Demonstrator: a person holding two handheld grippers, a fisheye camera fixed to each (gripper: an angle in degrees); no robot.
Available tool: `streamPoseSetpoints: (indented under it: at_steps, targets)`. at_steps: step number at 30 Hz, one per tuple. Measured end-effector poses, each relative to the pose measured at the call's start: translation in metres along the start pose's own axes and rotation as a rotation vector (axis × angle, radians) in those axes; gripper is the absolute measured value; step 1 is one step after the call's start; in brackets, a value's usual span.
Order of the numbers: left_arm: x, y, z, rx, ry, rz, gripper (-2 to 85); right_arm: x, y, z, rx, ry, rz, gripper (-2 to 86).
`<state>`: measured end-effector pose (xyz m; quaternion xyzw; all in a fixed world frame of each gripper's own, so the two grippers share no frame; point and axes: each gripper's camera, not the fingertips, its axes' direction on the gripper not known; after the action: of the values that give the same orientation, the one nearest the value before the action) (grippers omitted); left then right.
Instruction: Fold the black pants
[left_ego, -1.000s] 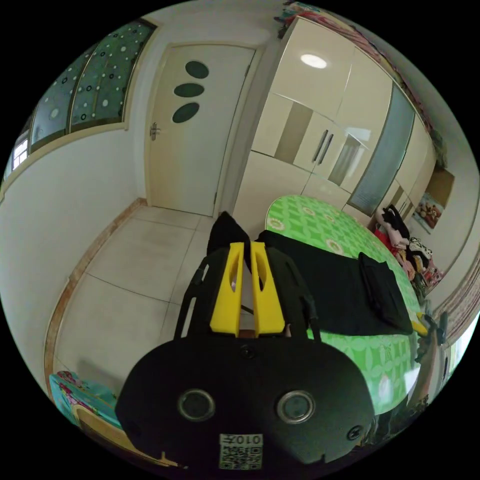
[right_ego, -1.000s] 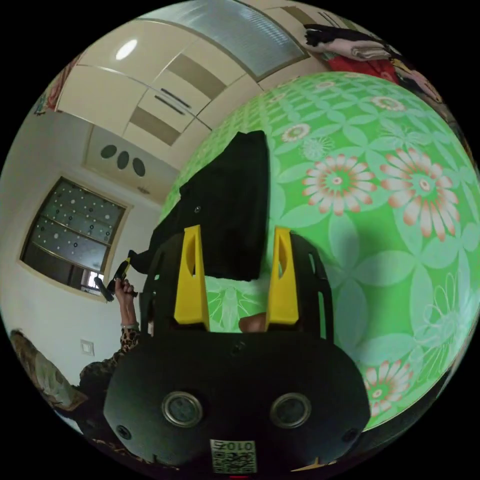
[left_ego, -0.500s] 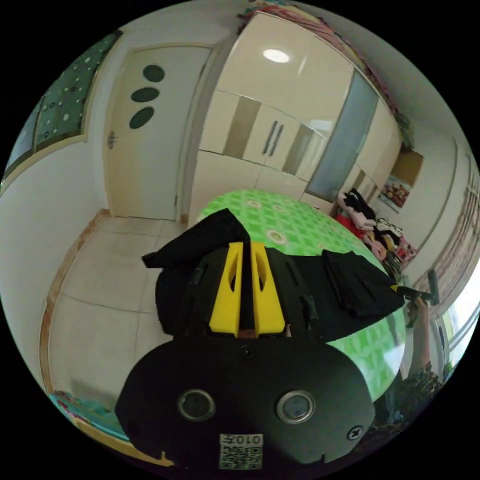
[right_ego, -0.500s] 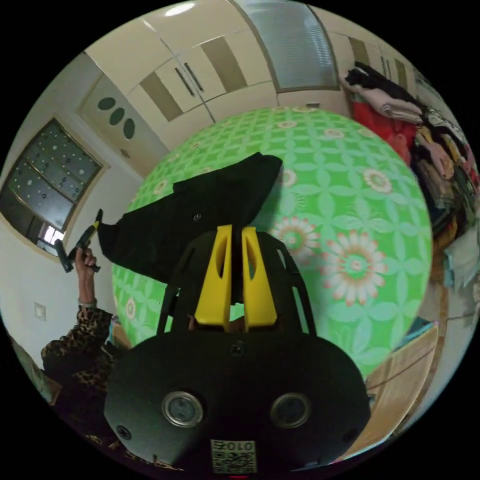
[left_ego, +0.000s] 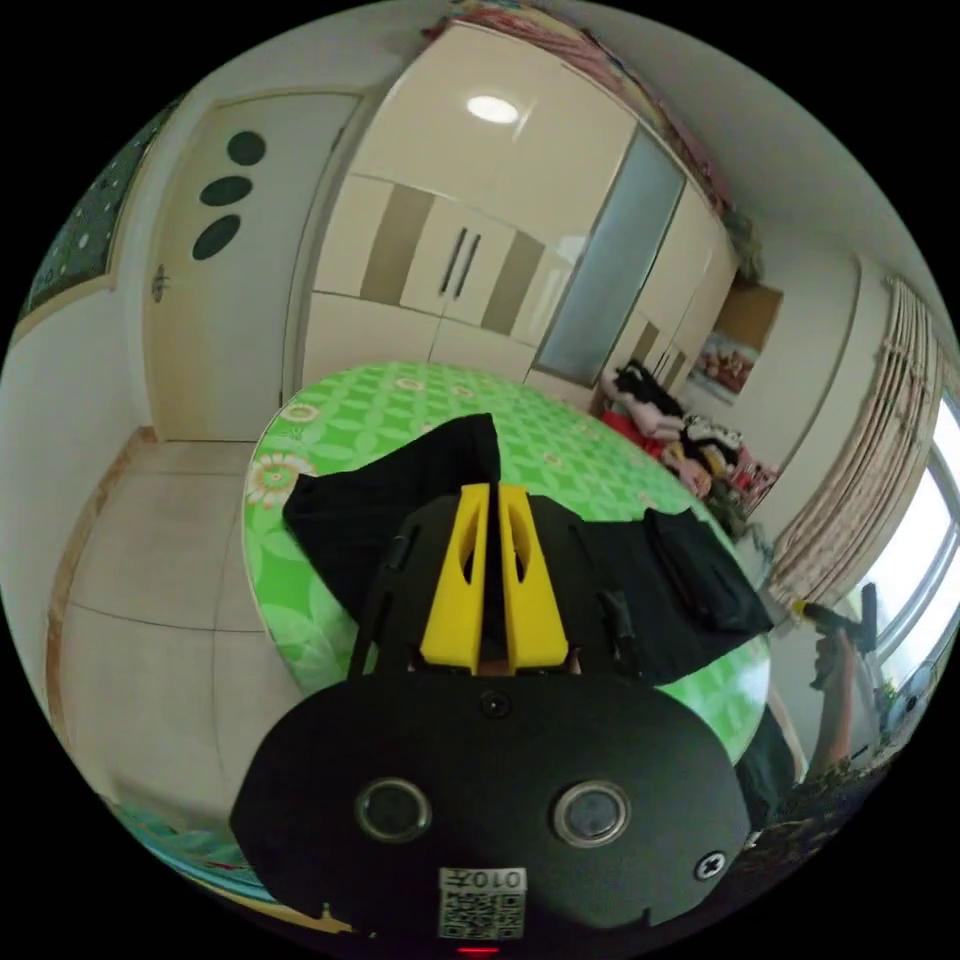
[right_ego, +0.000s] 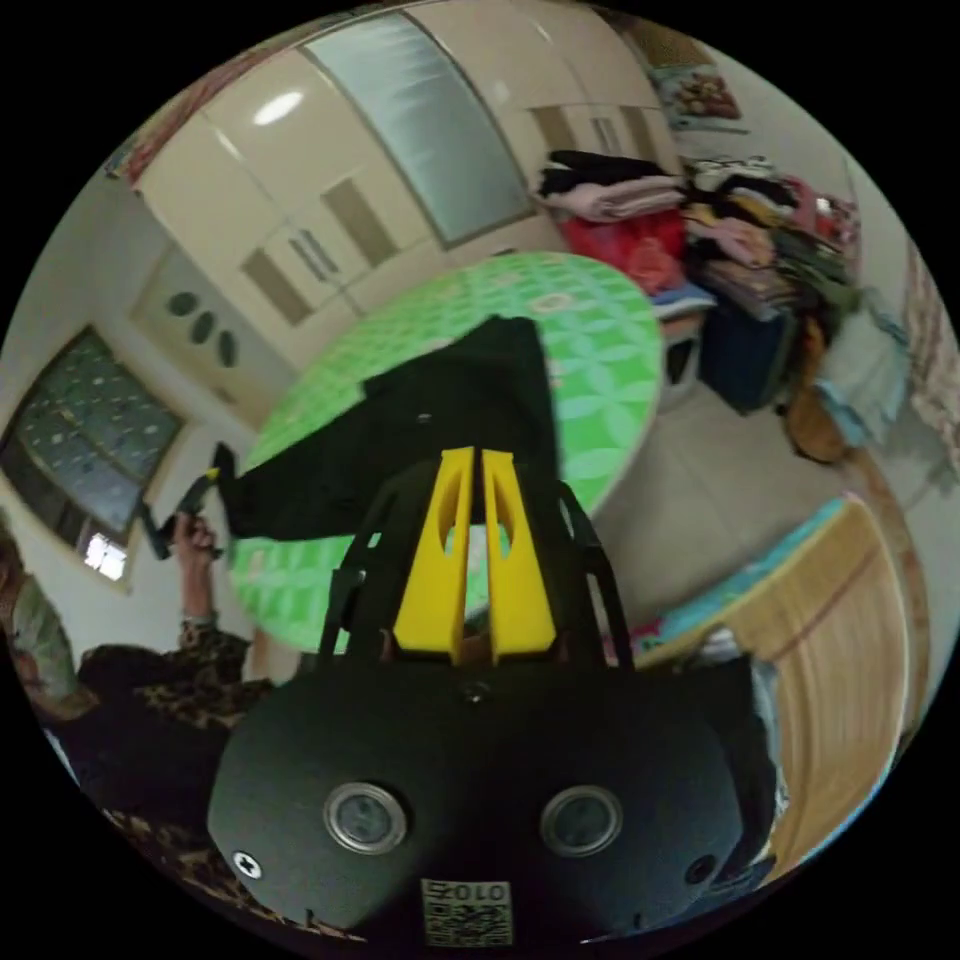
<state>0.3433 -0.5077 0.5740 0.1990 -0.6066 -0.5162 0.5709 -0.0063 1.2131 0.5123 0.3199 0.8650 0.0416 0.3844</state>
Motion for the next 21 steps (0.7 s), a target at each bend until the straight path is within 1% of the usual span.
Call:
streamPoseSetpoints:
  at_steps: [1,4,9,11,13,14,16,17,21]
  targets:
    - [-0.009,0.008,-0.019,0.031,0.009,-0.026,0.1,-0.018,0.002,0.007,-0.014,-0.098,-0.059,7.3]
    - [-0.029,0.028,-0.058,0.045,0.026,-0.057,0.2,-0.067,-0.002,0.04,-0.081,-0.243,-0.154,10.6]
    - [-0.079,0.07,-0.12,0.074,-0.005,-0.154,0.1,-0.157,0.008,0.099,-0.192,-0.363,-0.31,11.8]
    - [-0.123,0.097,-0.137,0.024,-0.025,-0.303,0.0,-0.185,0.016,0.115,-0.221,-0.442,-0.327,11.6]
    - [-0.158,0.124,-0.153,0.025,-0.045,-0.428,-0.1,-0.222,0.028,0.13,-0.241,-0.567,-0.363,11.7]
    - [-0.179,0.143,-0.166,0.047,-0.023,-0.495,-0.1,-0.232,0.03,0.134,-0.245,-0.578,-0.369,11.8]
    - [-0.202,0.169,-0.178,0.07,0.044,-0.563,-0.1,-0.275,0.041,0.148,-0.27,-0.588,-0.41,12.2]
    - [-0.212,0.184,-0.181,0.07,0.085,-0.588,-0.1,-0.287,0.044,0.152,-0.278,-0.591,-0.416,12.3]
    - [-0.227,0.222,-0.18,0.034,0.166,-0.645,-0.1,-0.381,0.061,0.184,-0.356,-0.65,-0.483,13.2]
